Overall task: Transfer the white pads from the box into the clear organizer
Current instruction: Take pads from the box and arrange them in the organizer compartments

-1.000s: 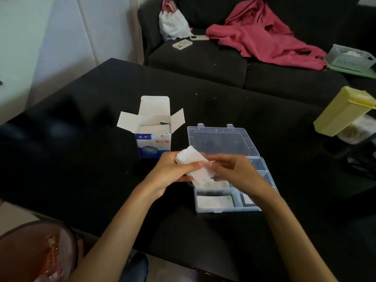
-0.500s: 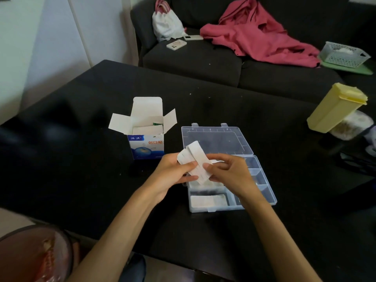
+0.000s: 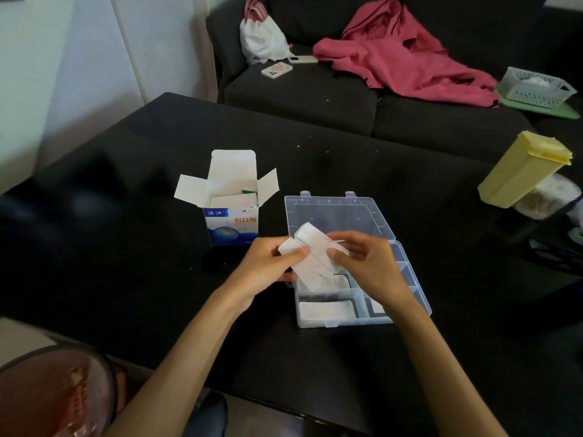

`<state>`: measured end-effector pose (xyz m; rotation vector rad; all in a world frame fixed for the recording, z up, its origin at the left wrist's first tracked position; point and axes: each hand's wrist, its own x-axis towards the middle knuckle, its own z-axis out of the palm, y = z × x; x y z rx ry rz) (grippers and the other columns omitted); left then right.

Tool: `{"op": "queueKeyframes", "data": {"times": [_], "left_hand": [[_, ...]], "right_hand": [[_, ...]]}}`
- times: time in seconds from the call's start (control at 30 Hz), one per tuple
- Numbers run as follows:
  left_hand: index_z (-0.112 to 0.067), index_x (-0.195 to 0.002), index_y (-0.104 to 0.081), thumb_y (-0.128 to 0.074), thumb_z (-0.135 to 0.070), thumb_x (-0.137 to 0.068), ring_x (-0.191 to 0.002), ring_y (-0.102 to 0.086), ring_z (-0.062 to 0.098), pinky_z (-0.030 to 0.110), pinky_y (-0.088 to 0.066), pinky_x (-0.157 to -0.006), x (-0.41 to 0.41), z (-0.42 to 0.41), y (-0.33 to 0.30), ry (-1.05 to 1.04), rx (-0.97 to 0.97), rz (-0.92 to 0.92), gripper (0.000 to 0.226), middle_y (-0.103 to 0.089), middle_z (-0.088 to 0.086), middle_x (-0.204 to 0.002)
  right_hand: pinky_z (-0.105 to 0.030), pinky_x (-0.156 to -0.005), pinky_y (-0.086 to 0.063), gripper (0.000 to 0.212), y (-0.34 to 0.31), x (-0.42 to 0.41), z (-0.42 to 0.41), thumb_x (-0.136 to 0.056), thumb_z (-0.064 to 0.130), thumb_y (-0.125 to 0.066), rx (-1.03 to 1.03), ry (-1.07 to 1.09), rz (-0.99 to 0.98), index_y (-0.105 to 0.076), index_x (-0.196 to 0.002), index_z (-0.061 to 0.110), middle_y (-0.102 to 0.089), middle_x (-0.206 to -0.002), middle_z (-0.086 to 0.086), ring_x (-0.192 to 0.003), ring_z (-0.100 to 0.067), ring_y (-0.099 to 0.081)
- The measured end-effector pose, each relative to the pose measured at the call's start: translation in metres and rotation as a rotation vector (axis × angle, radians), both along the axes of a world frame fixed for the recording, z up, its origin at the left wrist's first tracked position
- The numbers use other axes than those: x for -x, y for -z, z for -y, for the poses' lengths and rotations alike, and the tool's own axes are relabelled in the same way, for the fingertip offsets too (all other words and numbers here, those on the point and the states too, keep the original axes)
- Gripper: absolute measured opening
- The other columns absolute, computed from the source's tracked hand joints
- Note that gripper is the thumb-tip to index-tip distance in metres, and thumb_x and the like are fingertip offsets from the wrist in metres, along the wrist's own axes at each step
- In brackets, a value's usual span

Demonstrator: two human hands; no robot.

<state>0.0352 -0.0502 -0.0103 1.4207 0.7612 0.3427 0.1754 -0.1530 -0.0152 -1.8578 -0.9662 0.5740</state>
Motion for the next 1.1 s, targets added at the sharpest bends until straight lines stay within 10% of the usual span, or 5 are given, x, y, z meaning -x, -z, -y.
{"op": "queueKeyframes", "data": {"times": [0.37,0.73,1.1], "left_hand": [[-0.022,-0.097,-0.065,-0.069,-0.009,-0.083,-0.076,-0.067,-0.005,0.011,-0.051,-0.060,-0.004,-0.001,0.006,-0.029,-0.078,0.007,0.020,-0.069,-0.012,-0.088],[-0.036,-0.121,-0.057,-0.071,-0.042,-0.079,-0.115,-0.048,0.008,0.031,-0.029,-0.099,-0.005,0.005,0.018,0.196,-0.900,-0.460,0.045,-0.061,-0.013,-0.118],[-0.036,-0.116,-0.064,-0.069,-0.047,-0.079,-0.104,-0.056,0.002,0.038,-0.045,-0.100,0.009,-0.006,0.011,0.206,-0.791,-0.426,0.039,-0.065,-0.014,-0.115]], "right_hand": [[-0.017,-0.072,-0.056,0.024,-0.002,-0.006,0.003,-0.084,0.009,-0.064,-0.072,-0.004,-0.063,-0.065,-0.105,0.021,-0.063,-0.105,0.008,-0.098,-0.009,-0.060],[-0.009,-0.075,-0.046,0.021,0.007,-0.021,0.015,-0.087,0.016,-0.062,0.210,-0.206,0.191,-0.069,-0.104,0.027,-0.063,-0.109,0.010,-0.096,-0.004,-0.057],[-0.024,-0.083,-0.050,0.019,0.009,-0.015,0.013,-0.083,0.019,-0.068,0.267,-0.174,0.393,-0.073,-0.101,0.022,-0.070,-0.105,0.004,-0.091,-0.007,-0.059]]}}
